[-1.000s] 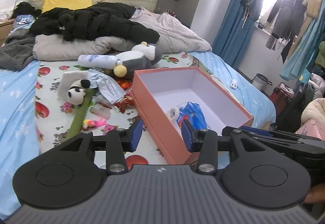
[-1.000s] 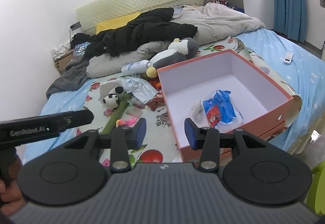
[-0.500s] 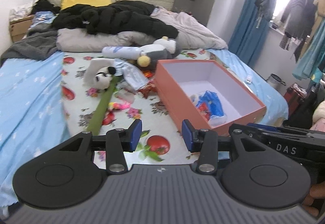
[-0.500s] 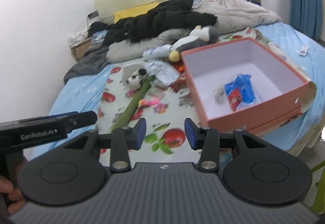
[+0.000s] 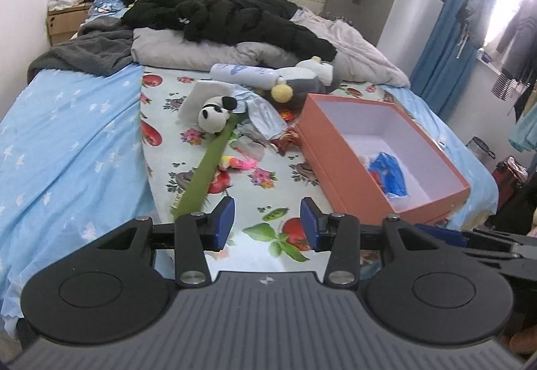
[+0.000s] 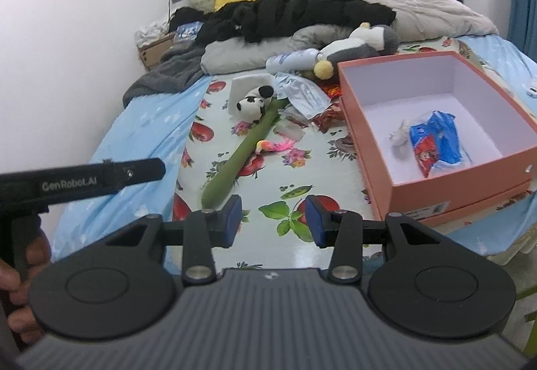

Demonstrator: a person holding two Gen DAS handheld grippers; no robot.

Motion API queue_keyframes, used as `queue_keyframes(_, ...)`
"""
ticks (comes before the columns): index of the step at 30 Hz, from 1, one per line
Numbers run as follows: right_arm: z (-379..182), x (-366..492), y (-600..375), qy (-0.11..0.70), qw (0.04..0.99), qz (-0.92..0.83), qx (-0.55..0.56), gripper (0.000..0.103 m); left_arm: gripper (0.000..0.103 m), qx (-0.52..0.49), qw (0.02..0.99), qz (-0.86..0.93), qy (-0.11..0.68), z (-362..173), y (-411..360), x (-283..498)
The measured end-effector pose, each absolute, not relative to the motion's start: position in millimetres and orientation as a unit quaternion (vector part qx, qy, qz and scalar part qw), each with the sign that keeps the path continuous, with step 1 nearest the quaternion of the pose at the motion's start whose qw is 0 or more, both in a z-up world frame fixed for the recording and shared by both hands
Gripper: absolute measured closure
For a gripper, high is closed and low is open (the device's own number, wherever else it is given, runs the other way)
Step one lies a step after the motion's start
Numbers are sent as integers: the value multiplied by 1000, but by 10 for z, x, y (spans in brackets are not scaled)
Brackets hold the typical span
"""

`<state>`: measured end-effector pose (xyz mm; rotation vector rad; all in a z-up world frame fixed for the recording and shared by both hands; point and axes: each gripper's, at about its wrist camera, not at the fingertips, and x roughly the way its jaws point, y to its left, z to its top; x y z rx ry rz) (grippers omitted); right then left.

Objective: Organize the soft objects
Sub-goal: 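Move both tools back toward the panda plush and clear plastic cup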

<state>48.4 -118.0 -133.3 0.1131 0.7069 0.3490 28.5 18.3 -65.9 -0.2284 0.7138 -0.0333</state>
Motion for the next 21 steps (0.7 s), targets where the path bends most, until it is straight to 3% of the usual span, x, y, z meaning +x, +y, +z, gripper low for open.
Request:
queue_keyframes(18,-1672,1811,-820,396,900,181,26,58,53,-135,904,15,406,-1186,708,1618)
queue_keyframes(21,-1788,2093,-750,406,895,184,23,58,46,-138,899,19,415,-1330,796,1908)
